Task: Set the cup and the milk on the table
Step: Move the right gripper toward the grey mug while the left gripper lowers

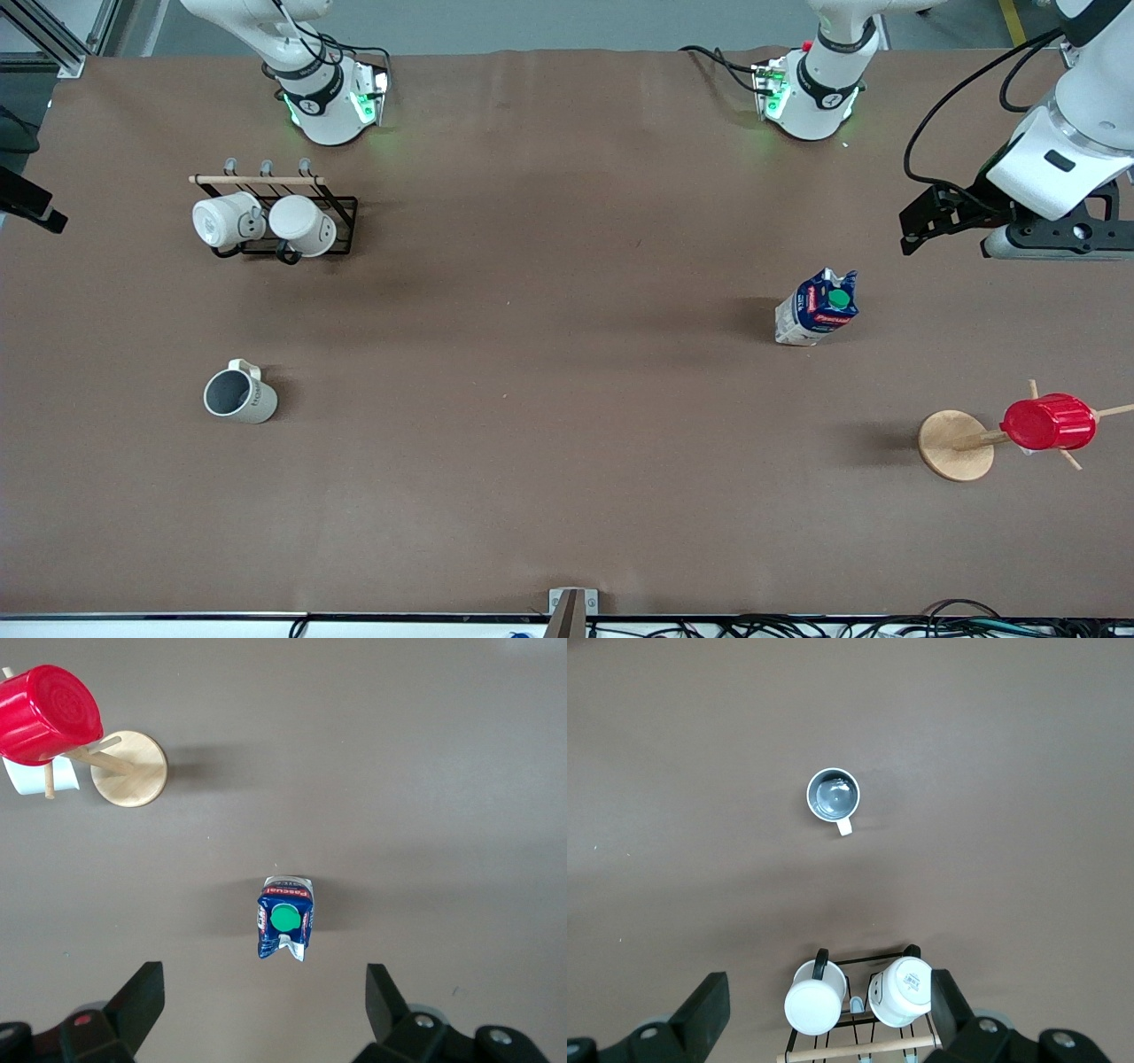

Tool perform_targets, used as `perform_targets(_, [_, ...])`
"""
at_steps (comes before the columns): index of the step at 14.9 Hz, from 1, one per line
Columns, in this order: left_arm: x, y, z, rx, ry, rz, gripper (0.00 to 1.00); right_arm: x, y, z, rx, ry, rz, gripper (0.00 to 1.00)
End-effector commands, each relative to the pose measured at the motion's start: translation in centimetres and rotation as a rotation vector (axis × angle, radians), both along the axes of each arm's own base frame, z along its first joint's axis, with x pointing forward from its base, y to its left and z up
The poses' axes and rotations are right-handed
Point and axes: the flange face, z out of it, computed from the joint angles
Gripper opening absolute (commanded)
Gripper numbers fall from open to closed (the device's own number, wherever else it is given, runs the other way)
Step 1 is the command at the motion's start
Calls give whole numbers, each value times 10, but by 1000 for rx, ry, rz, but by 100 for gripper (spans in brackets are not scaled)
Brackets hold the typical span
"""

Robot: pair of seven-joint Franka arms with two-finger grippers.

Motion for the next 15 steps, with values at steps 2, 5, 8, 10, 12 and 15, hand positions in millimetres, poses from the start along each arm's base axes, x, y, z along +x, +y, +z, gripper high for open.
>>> perform_targets(2, [0,0,1,-7,-10,-8,100,-6,6,1,7,0,21,100])
perform_targets(5, [2,-1,-1,-7,-6,-7,100,-6,7,1,7,0,22,100])
perform_targets(8, [2,-2,-1,-6,-6,-4,100,-5,8,-2,8,4,24,100])
perform_targets(10, [2,-2,-2,-5,-5,4,100,3,15,-10,7,9,40,100])
perform_targets(12, [4,-3,-6,-3,2,4,100,28,13,-42,4,26,72,100])
perform_targets(15, [6,-2,-1,-13,-7,7,100,66,2,-99,-4,37,120,100])
